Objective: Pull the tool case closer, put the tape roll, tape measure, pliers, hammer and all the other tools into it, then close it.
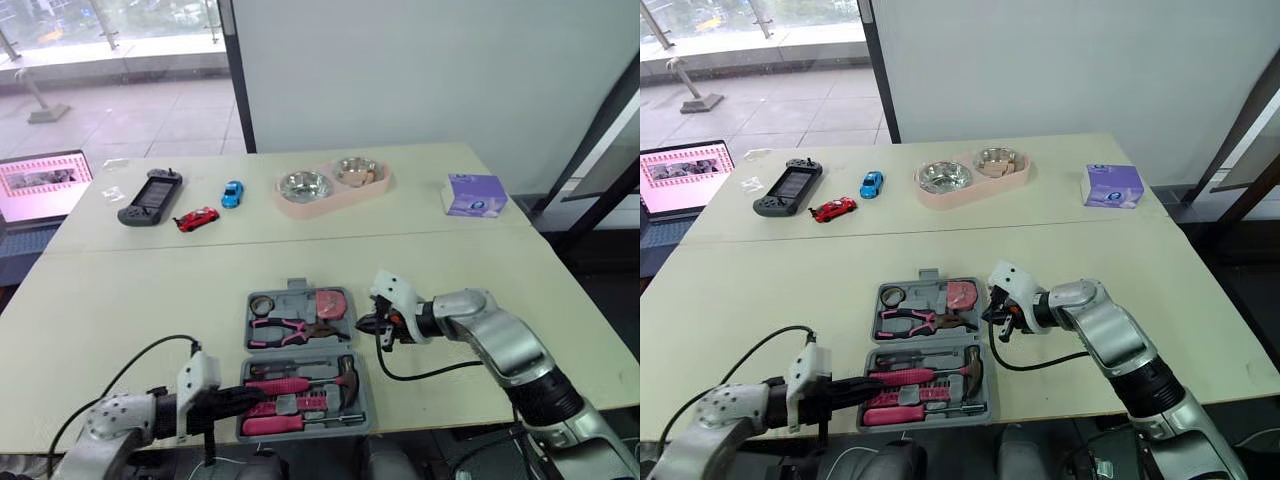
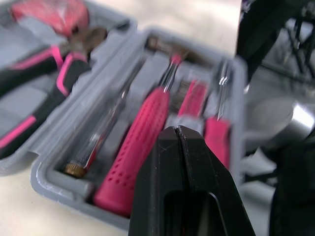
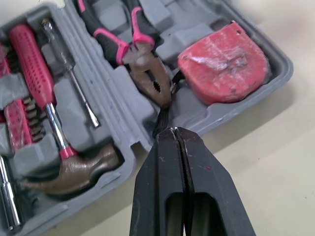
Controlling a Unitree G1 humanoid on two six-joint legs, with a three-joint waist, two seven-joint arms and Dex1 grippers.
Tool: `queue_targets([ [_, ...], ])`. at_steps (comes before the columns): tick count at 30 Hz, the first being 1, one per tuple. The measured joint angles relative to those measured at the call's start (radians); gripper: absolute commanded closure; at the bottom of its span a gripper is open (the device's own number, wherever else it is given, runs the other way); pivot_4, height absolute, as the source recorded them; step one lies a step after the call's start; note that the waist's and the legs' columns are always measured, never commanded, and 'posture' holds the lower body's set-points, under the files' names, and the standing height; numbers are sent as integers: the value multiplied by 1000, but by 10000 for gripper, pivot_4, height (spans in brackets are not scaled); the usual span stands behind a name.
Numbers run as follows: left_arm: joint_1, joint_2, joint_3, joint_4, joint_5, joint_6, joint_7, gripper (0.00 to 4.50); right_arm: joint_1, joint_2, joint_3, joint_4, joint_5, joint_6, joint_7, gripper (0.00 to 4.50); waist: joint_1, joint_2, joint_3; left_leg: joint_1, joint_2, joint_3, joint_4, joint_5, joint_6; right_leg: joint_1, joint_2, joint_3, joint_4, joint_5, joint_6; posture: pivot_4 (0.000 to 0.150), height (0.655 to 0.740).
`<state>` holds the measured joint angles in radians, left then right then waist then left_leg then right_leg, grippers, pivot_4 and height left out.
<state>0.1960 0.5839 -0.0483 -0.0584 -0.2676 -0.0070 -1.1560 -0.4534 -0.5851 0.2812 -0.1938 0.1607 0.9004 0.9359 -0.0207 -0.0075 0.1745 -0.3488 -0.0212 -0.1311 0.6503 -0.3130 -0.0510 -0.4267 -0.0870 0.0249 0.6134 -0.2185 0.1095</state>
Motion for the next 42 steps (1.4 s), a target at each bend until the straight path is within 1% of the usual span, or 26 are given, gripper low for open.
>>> queue_targets([
  [2, -14, -5, -28, 54, 28, -65, 1, 45000, -2, 9, -13, 11, 6, 12, -21, 36775, 2, 0, 0, -1, 0, 0, -1, 0, 0, -1, 0, 0, 0, 0, 0, 1500, 7360],
  [3, -24, -4, -41, 80, 46, -103, 3, 45000, -9, 12, -15, 20, 11, 22, -29, 32268, 4, 1, 0, 0, 0, 0, -1, 0, 0, -1, 0, 0, 0, 0, 0, 1500, 7360],
  [4, -38, 0, -55, 109, 62, -139, 5, 45000, -20, 16, -15, 30, 14, 36, -36, 27079, 6, 2, -1, 0, 0, 0, -1, 0, 0, -1, 0, 0, 0, 0, 0, 1500, 7360],
  [5, -48, 4, -62, 125, 70, -163, 6, 45000, -32, 21, -15, 39, 22, 52, -43, 20965, 6, 3, -2, 0, 0, 0, -1, 0, 0, -1, 0, 0, 0, 0, 0, 1500, 7360],
  [6, -52, 5, -68, 134, 76, -178, 8, 45000, -41, 26, -16, 46, 26, 65, -50, 17315, 5, 4, -3, 1, 0, 0, -1, 0, 0, 0, 0, 0, 0, 0, 0, 1500, 7360],
  [8, -58, 19, -88, 142, 85, -206, 15, 45000, -64, 45, -18, 85, 36, 94, -71, 6982, 3, 6, -4, 2, 0, 0, -2, 0, 0, 1, 0, 0, 0, 0, 0, 1500, 7360],
  [9, -59, 23, -94, 144, 85, -209, 18, 45000, -71, 54, -21, 99, 40, 102, -80, 1004, 3, 8, -5, 3, 0, 0, -2, 0, 0, 1, 0, 0, 0, 0, 0, 1500, 7360],
  [17, -53, 36, -110, 144, 84, -215, 43, 45000, -159, 190, -103, 316, 78, 152, -179, 1004, -1, 14, -10, 8, 0, 1, -3, 0, 0, 5, 0, 1, 1, 0, 1, 1500, 7360],
  [22, -38, 65, -117, 95, 84, -171, 61, 45000, -191, 246, -114, 463, 76, 116, -222, 1004, -10, 14, -10, 8, 0, 1, -4, 0, 0, 5, 0, 1, 1, 0, 1, 1500, 7360],
  [25, -35, 83, -120, 82, 84, -154, 66, 45000, -204, 254, -98, 510, 70, 75, -218, 1004, -24, 14, -10, 8, 0, 1, -4, 0, 0, 5, 0, 1, 2, 0, 1, 1500, 7360],
  [29, -36, 95, -121, 67, 84, -126, 68, 45000, -227, 278, -98, 573, 70, 30, -205, 1004, -30, 14, -11, 10, 1, 0, -4, 0, 0, 6, 1, 1, 2, 0, 1, 1500, 7360],
  [36, -52, 111, -131, 63, 84, -106, 65, 45000, -273, 349, -156, 706, 117, 28, -156, 1004, -42, 14, -11, 10, 1, 0, -4, 0, 0, 6, 1, 1, 2, 0, 1, 1500, 7360],
  [42, -53, 113, -131, 65, 84, -106, 67, 45000, -296, 372, -198, 786, 142, 30, -121, 1004, -48, 14, -11, 10, 1, 0, -4, 0, 0, 6, 1, 1, 3, 0, 1, 1500, 7360],
])
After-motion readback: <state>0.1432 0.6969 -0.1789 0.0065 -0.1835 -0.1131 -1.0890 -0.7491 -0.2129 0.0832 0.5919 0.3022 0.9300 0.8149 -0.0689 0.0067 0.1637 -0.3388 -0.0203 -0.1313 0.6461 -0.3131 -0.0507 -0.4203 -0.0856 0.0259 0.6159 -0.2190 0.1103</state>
